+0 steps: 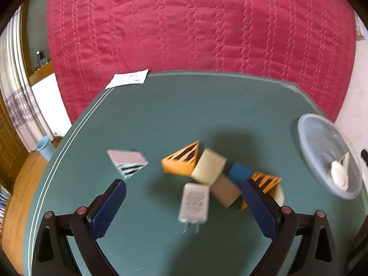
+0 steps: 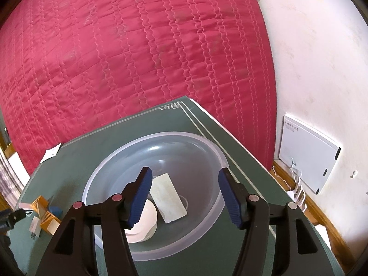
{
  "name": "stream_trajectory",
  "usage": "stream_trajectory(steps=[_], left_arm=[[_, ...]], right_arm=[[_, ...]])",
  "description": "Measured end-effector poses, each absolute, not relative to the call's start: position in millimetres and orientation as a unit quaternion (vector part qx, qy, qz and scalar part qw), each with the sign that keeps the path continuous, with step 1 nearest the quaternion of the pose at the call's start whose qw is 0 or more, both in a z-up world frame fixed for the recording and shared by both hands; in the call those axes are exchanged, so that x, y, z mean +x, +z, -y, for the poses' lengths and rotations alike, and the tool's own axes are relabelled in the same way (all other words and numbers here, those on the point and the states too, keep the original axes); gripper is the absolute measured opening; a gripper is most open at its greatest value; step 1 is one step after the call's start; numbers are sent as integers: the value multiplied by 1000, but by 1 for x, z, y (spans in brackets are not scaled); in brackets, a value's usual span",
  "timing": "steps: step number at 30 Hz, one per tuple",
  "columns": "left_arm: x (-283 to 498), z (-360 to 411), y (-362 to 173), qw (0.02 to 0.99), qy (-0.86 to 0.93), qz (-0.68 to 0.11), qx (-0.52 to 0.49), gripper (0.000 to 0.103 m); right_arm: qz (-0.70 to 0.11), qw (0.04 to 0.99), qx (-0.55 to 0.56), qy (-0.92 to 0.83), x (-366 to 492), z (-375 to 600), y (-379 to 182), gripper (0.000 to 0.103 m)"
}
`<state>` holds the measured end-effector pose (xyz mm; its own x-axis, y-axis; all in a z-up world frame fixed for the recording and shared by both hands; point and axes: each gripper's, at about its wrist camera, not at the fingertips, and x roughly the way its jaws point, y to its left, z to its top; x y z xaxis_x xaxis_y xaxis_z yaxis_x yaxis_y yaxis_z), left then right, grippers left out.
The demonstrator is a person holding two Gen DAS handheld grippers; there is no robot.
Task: Organize rigid objects
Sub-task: 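Grasp the white phone charger with the left gripper while the right moves toward the wooden block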
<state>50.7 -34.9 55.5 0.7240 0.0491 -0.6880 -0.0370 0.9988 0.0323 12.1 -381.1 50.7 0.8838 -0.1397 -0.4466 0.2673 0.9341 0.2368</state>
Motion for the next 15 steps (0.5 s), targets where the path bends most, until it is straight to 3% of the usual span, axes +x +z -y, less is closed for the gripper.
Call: stream_trajectory(steps=[9,15], left_arm=[[49,26,39,920,18,-390,10,101],[56,24,29,913,10,-407,9,83]], right_arm=[[-214,961,138,-108,11,377,51,61],[-216,961,129,-111,12,375,53,61]])
